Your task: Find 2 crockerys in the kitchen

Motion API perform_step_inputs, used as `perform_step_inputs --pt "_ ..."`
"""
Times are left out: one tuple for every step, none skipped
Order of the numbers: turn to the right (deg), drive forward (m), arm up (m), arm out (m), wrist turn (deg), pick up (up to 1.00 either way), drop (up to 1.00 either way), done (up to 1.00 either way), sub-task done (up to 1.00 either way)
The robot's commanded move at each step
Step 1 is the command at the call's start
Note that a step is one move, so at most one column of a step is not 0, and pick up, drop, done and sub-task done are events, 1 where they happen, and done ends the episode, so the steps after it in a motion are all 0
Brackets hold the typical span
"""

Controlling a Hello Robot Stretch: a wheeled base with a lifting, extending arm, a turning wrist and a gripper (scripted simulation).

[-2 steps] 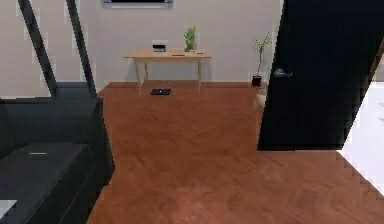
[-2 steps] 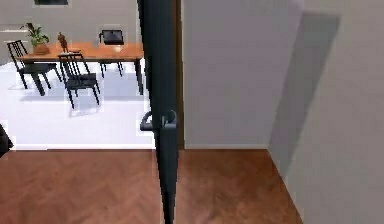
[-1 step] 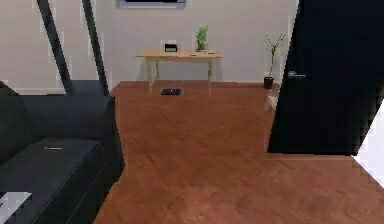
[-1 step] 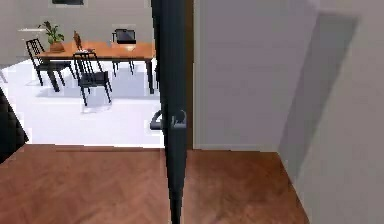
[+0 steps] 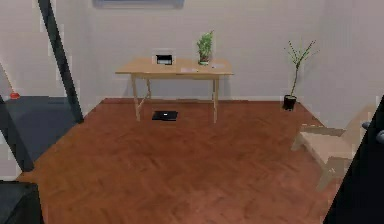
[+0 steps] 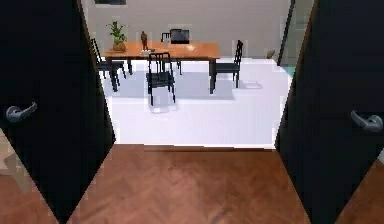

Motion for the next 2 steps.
perform_step_inputs --pt "-3.0 0.0 0.0 0.0 0.0 0.0 0.0 0.0 0.0" --pt "0.0 0.9 0.0 0.0 0.0 0.0 0.0 0.0 0.0"
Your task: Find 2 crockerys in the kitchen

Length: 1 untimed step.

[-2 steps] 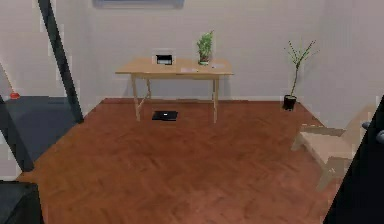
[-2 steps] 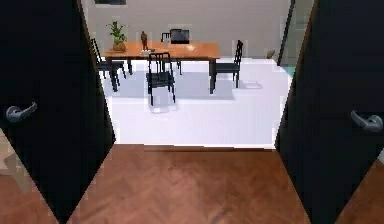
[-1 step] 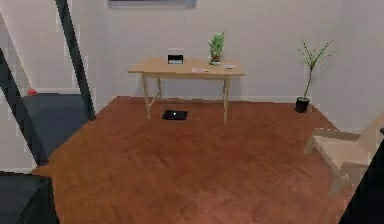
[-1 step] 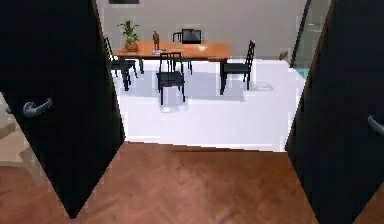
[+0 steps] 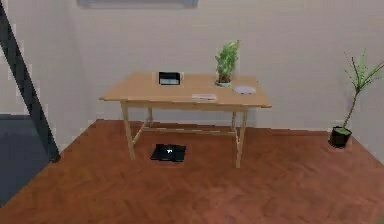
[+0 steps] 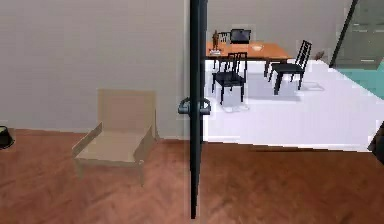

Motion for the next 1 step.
perform_step_inputs --pt "-45.0 0.0 0.0 0.0 0.0 0.0 0.0 0.0 0.0"
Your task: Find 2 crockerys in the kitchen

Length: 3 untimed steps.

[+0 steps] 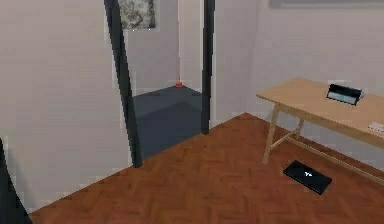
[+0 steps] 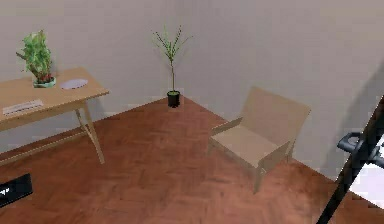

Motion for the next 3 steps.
perform_step_inputs --pt "-9.0 0.0 0.0 0.0 0.0 0.0 0.0 0.0 0.0" --pt "0.0 0.5 0.0 0.0 0.0 0.0 0.0 0.0 0.0" --pt "21.0 0.0 0.0 0.0 0.0 0.0 0.0 0.0 0.0"
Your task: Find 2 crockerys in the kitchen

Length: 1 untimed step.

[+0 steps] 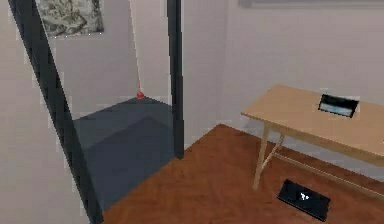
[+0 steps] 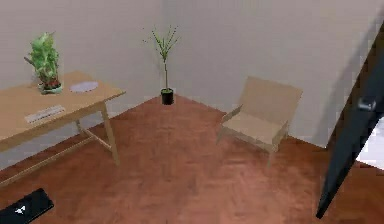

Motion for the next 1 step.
perform_step_inputs --pt "0.0 1.0 0.0 0.0 0.0 0.0 0.0 0.0 0.0"
